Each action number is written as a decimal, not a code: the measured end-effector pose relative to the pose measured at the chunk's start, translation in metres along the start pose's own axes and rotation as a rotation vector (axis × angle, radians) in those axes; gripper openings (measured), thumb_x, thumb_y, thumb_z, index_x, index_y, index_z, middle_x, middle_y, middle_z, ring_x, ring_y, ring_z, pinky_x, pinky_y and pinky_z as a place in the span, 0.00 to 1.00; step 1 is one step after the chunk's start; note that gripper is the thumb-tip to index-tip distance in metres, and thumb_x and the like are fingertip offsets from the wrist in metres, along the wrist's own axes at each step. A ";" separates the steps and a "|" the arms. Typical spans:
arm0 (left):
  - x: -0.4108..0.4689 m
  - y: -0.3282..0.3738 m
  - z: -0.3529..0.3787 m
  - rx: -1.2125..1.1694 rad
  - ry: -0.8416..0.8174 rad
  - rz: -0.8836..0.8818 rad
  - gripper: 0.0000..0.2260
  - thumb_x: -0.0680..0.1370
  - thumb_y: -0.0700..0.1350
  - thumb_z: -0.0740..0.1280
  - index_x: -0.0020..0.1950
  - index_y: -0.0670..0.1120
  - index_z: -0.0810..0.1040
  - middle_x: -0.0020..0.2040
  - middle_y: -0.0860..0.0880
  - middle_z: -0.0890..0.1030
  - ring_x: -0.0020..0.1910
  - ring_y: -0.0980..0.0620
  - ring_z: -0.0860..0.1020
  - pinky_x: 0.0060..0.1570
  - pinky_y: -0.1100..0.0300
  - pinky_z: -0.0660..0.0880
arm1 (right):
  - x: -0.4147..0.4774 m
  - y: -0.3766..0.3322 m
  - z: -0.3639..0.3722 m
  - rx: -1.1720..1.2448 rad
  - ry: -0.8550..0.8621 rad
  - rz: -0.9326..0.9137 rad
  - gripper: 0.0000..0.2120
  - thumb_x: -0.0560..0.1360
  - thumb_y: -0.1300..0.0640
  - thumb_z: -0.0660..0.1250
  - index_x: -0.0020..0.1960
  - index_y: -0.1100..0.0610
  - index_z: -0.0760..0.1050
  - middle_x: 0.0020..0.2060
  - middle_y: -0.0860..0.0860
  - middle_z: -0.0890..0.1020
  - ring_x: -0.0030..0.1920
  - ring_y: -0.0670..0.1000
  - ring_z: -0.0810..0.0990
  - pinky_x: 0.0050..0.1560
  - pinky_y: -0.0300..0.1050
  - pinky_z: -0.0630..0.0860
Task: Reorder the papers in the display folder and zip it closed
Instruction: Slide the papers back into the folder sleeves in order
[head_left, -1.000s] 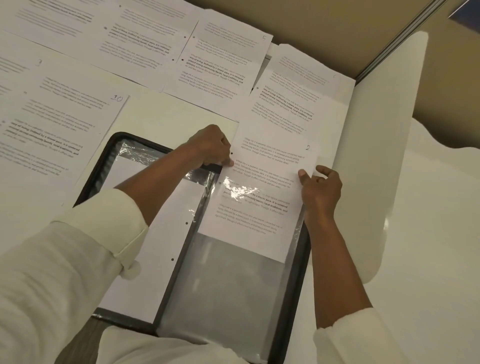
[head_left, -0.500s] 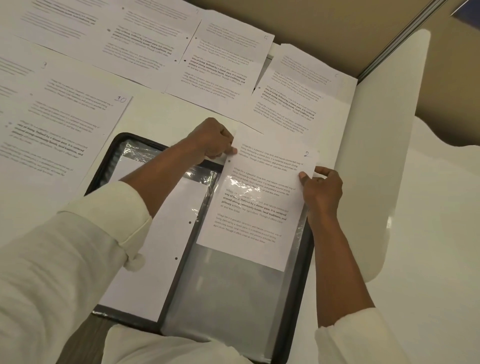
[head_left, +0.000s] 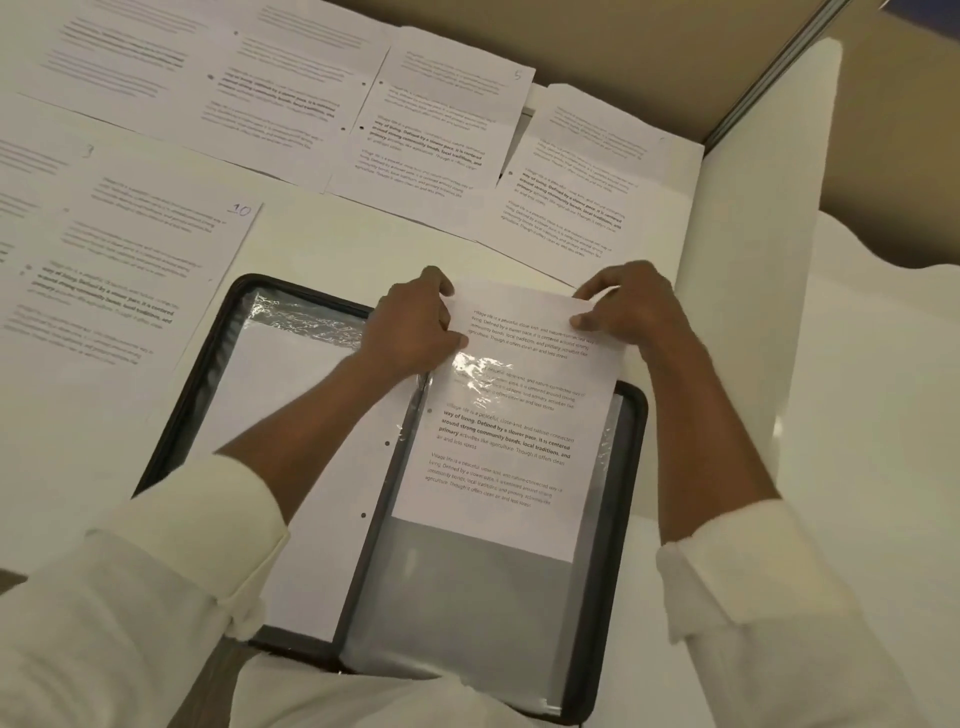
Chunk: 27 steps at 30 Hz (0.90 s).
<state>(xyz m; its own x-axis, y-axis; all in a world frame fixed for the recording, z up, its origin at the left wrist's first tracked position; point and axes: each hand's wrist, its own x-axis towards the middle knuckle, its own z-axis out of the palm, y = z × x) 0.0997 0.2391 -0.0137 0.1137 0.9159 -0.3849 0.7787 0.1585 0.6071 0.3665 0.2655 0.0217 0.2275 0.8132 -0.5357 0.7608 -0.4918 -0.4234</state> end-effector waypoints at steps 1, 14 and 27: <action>-0.009 -0.002 0.003 0.011 0.065 0.025 0.27 0.74 0.49 0.81 0.68 0.47 0.73 0.56 0.51 0.81 0.50 0.49 0.82 0.52 0.50 0.79 | 0.002 -0.007 -0.005 -0.103 -0.067 -0.029 0.12 0.68 0.59 0.83 0.46 0.48 0.84 0.44 0.47 0.82 0.55 0.54 0.83 0.52 0.49 0.78; -0.173 -0.075 0.074 0.266 0.234 0.252 0.40 0.79 0.66 0.71 0.81 0.41 0.66 0.86 0.39 0.55 0.85 0.40 0.55 0.78 0.39 0.64 | 0.020 -0.053 0.016 -0.408 -0.423 -0.378 0.28 0.69 0.43 0.82 0.62 0.55 0.80 0.59 0.51 0.79 0.59 0.54 0.78 0.58 0.49 0.74; -0.245 -0.079 0.124 0.205 0.269 0.235 0.47 0.77 0.68 0.71 0.84 0.38 0.61 0.87 0.39 0.50 0.86 0.39 0.50 0.79 0.34 0.63 | 0.000 -0.054 0.049 -0.408 -0.488 -0.509 0.17 0.71 0.48 0.82 0.55 0.54 0.81 0.51 0.51 0.85 0.52 0.54 0.84 0.57 0.54 0.81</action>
<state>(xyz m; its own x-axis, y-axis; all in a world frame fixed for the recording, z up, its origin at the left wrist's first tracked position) 0.0865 -0.0437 -0.0530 0.1593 0.9864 -0.0404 0.8604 -0.1187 0.4956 0.2954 0.2766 0.0089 -0.4249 0.6329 -0.6473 0.8825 0.1302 -0.4520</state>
